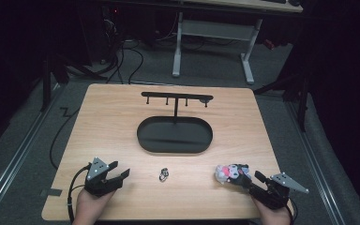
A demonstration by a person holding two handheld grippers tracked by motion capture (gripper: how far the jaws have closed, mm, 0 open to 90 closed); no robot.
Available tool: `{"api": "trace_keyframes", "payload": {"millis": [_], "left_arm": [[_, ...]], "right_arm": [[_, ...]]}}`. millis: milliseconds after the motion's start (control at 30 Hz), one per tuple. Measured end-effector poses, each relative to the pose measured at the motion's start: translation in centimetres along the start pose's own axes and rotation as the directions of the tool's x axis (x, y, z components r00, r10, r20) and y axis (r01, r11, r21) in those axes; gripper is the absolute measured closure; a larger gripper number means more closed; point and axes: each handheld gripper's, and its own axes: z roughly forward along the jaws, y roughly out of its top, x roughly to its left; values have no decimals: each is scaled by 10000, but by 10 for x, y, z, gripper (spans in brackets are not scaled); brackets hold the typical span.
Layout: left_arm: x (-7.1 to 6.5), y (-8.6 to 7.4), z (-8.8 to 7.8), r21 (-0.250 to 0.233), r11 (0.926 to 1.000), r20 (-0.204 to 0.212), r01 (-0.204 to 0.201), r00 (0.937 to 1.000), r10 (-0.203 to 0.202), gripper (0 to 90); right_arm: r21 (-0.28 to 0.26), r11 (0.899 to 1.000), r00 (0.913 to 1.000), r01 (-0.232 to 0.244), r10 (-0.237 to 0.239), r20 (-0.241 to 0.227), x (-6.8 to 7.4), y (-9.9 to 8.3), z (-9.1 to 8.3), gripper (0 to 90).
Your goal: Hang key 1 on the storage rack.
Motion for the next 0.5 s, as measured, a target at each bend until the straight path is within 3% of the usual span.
{"api": "trace_keyframes", "payload": {"millis": [233, 400, 433, 467, 500], "left_arm": [[-1, 2, 5, -63, 9999, 4, -80, 10000, 80, 405], [-3, 5, 8, -168, 9998, 60, -99, 9999, 100, 403], [-3, 6, 9, -197, 9997, 61, -137, 9999, 138, 403], [-3, 6, 10, -205, 9997, 73, -139, 9999, 140, 404], [-3, 6, 11, -214, 9997, 73, -109, 9999, 111, 404]], "right_arm": [[-97, 9996, 9996, 250, -248, 149, 1, 0, -2, 441], [-316, 9989, 9993, 350, -346, 132, 2, 1, -10, 520], [-282, 9990, 9994, 341, -342, -33, 3, 0, -12, 566], [-103, 9988, 9989, 471, -472, -79, 7, -2, -14, 689], [-40, 9984, 9983, 557, -558, -168, 9, -4, -15, 757]]}}
